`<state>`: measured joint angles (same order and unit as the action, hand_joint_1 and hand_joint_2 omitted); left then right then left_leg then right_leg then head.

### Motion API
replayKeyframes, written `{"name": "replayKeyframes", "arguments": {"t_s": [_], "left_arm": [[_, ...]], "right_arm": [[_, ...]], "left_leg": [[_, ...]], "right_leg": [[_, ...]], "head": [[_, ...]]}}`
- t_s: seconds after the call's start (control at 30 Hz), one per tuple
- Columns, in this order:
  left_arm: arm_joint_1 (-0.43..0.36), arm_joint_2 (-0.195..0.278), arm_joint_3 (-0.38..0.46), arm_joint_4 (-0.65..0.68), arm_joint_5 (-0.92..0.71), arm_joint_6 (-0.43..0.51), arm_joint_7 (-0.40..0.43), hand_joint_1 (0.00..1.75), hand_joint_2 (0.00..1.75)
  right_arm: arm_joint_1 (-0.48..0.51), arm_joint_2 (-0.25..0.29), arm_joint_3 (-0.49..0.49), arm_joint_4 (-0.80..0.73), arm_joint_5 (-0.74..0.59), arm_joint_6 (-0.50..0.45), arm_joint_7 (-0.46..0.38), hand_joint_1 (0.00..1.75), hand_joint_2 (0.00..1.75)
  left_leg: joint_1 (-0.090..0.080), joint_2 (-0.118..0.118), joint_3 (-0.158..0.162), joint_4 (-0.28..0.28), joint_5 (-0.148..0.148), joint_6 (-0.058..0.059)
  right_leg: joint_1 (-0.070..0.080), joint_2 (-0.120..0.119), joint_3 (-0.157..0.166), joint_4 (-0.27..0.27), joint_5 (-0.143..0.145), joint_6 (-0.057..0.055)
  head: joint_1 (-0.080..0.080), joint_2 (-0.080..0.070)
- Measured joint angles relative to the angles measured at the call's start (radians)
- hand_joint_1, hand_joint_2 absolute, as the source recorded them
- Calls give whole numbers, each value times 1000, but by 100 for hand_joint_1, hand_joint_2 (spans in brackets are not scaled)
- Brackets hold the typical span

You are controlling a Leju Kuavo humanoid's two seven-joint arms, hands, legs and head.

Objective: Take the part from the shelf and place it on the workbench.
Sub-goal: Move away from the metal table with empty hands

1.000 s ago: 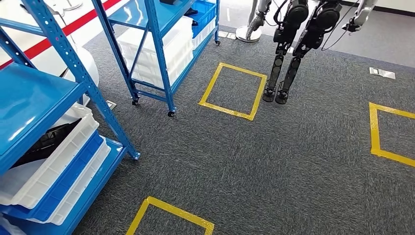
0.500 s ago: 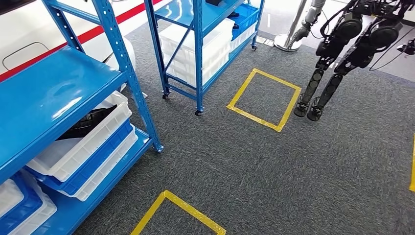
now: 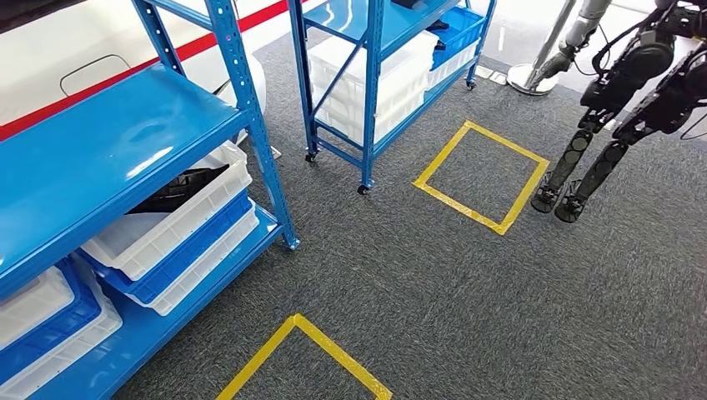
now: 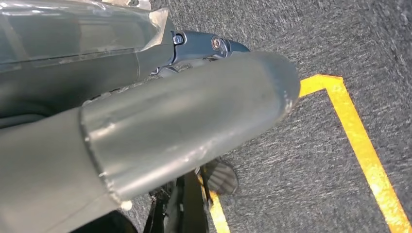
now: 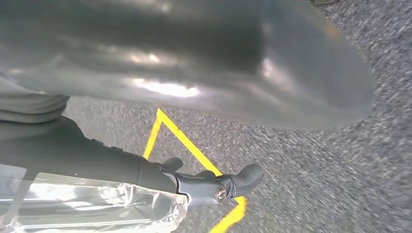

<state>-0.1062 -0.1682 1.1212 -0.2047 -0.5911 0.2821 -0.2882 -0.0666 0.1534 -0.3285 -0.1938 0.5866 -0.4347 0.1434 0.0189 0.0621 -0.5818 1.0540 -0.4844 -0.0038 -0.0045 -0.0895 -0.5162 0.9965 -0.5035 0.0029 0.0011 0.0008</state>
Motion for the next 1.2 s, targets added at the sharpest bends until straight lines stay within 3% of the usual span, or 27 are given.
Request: {"name": "replayKeyframes", "arguments": {"t_s": [0.07,0.13,0.2,0.27,0.33,0.37,0.43,0.5,0.57,0.63,0.7,0.77,0.83,0.87,0.93,1.0,1.03,1.07,1.13,1.2], "left_arm": [[-2,-1,0,0,-1,-1,-4,0,0],[-2,-1,0,0,-1,-1,-6,0,0],[-3,-2,0,0,0,-1,-8,0,0],[-4,-2,0,0,1,-1,-9,0,0],[-4,-2,0,0,2,-2,-9,0,0],[-3,-2,0,0,3,-2,-9,0,0],[-1,-2,0,0,4,-2,-9,0,0],[-2,-3,0,0,4,-2,-9,0,0],[-1,-2,0,0,4,-2,-10,0,0],[1,-1,0,0,4,-2,-10,0,0],[2,0,1,0,4,-2,-10,0,0],[0,0,1,0,4,-1,-10,0,0],[0,0,1,0,4,-2,-10,0,0],[1,0,1,0,4,-2,-10,0,0],[2,1,1,0,5,-2,-11,0,0],[-1,1,1,0,6,-2,-13,0,0],[-3,2,1,0,6,-2,-15,0,0],[-4,2,1,0,7,-3,-17,0,0],[-3,1,1,0,7,-4,-20,0,0],[-2,0,1,0,7,-5,-22,0,0]], "right_arm": [[-2,-1,0,0,0,-3,0,0,0],[-4,-1,-1,0,0,-5,0,0,0],[-5,0,-1,0,0,-5,-1,0,0],[-3,0,-1,0,2,-5,-3,0,0],[0,-1,-1,0,4,-5,-7,0,0],[1,-1,-1,0,5,-5,-10,0,0],[2,-2,-1,0,6,-5,-14,0,0],[0,-3,-2,0,6,-5,-16,0,0],[-2,-4,-3,0,6,-5,-16,0,0],[-5,-3,-3,0,6,-5,-17,0,0],[-5,-2,-4,0,6,-5,-17,0,0],[-3,-1,-5,0,7,-5,-17,0,0],[0,-1,-6,0,7,-5,-17,0,0],[1,-2,-6,0,7,-5,-17,0,0],[-1,-1,-6,0,7,-5,-17,0,0],[-2,0,-6,0,8,-6,-17,0,0],[-3,0,-7,0,9,-6,-17,0,0],[-3,0,-7,0,9,-6,-17,0,0],[-6,-1,-7,0,10,-6,-17,0,0],[-9,-1,-8,0,11,-7,-18,0,0]], "left_leg": [[-5,8,13,-30,4,9],[-9,-16,12,-36,10,24],[-6,-37,12,-45,20,41],[-4,-60,7,-47,27,50],[-5,-87,3,-46,30,51],[-5,-101,2,-46,31,50],[-4,-129,2,-45,34,45],[-6,-150,0,-43,36,37],[-9,-164,-4,-43,38,25],[-5,-174,-9,-44,40,13],[-4,-141,-30,-4,11,5],[-5,-90,-83,115,-61,0],[-5,-72,-136,234,-112,-5],[-5,-69,-141,249,-111,-5],[-5,-55,-87,158,-58,-2],[-8,-16,-8,21,-8,5],[-11,-3,12,-19,2,9],[-14,1,20,-36,4,14],[-17,-20,18,-43,9,26],[-13,-39,20,-52,18,40]], "right_leg": [[8,-16,4,0,-4,10],[8,-25,9,3,-8,21],[2,14,-13,55,-41,25],[-4,67,-73,181,-101,21],[-7,82,-122,285,-134,25],[-7,84,-122,286,-127,32],[-12,99,-70,176,-75,51],[-16,131,-14,46,-27,55],[-12,142,0,3,-12,41],[-13,124,3,1,-5,23],[-19,104,6,-3,2,4],[-16,81,4,-4,4,-8],[-10,55,1,-4,3,-11],[-8,43,0,-4,3,-11],[-7,22,2,-3,1,-11],[-1,5,5,-2,-3,-7],[3,-4,7,-1,-5,-3],[7,-12,8,-1,-7,0],[10,-27,10,-2,-9,10],[8,0,-1,30,-32,16]], "head": [[4,0],[6,0],[8,0],[11,0],[12,0],[12,0],[12,0],[13,0],[12,0],[10,0],[6,0],[0,0],[-1,0],[-2,0],[-2,0],[-3,0],[-2,0],[-1,0],[1,0],[3,0]]}}
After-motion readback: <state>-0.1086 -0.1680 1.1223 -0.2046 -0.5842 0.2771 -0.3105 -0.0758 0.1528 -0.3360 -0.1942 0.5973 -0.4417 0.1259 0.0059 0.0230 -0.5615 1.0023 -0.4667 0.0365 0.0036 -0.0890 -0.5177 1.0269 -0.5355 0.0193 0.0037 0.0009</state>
